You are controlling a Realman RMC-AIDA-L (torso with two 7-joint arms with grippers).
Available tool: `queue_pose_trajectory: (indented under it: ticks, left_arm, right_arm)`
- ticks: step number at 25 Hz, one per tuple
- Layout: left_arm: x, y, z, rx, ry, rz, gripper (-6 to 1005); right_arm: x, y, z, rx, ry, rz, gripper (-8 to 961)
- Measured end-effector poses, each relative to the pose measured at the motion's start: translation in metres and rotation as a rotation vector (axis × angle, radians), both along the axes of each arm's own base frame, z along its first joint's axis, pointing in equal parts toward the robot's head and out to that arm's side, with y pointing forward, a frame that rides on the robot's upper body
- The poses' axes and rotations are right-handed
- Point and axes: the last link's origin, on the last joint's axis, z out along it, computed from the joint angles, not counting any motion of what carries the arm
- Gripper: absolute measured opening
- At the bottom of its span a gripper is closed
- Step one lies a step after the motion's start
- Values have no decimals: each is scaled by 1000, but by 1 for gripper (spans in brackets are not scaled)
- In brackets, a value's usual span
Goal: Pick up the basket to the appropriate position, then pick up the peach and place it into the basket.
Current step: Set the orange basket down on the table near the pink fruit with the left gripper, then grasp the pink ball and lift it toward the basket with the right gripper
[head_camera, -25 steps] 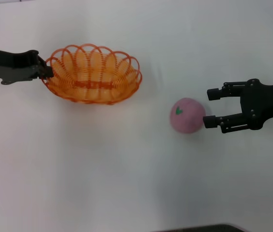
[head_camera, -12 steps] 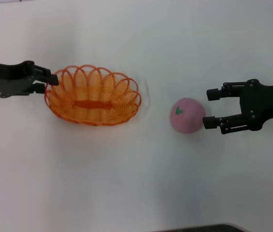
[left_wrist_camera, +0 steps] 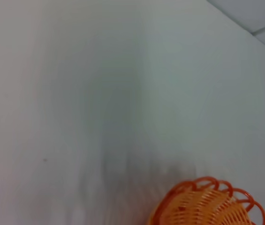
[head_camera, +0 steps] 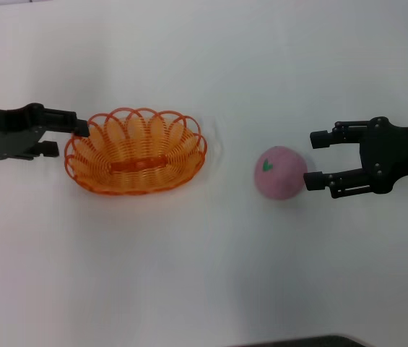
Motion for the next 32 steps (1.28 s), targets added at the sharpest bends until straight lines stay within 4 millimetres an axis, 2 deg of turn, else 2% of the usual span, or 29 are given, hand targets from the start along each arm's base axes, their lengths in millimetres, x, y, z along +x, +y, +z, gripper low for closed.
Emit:
queue_pose_trajectory:
  ticks: [1,4,8,13,16,17,23,29,32]
  left_arm:
    - [-1,1,2,9,8,-14,729]
    - [-1,6,12,63,13,-105,731]
    - [11,7,28,136,-16,-365,739]
    - [38,-18,39,164,-86,-757,758]
    - [45,-36,44,137,-123,-907,769]
    - [44,-47,43,121,-125,-978,772]
    - [30,-70,30,127,-157,-1082,794]
    - [11,-84,21,197,-200,-1124,816]
    - [4,-89,14,214,-209,-1143,827]
  right_arm:
    - [0,0,0,0,0,0,857]
    - [0,1,0,4,1,0,857]
    - [0,4,5,38,16,-15,858]
    - [-3,8,18,105,84,-46,857]
    - [-4,13,30,121,122,-94,858]
    - [-5,15,35,122,132,-111,858]
    - [-21,23,58,96,119,-115,858]
    - [-43,24,84,109,64,-55,858]
    - [-50,24,87,75,11,-41,857]
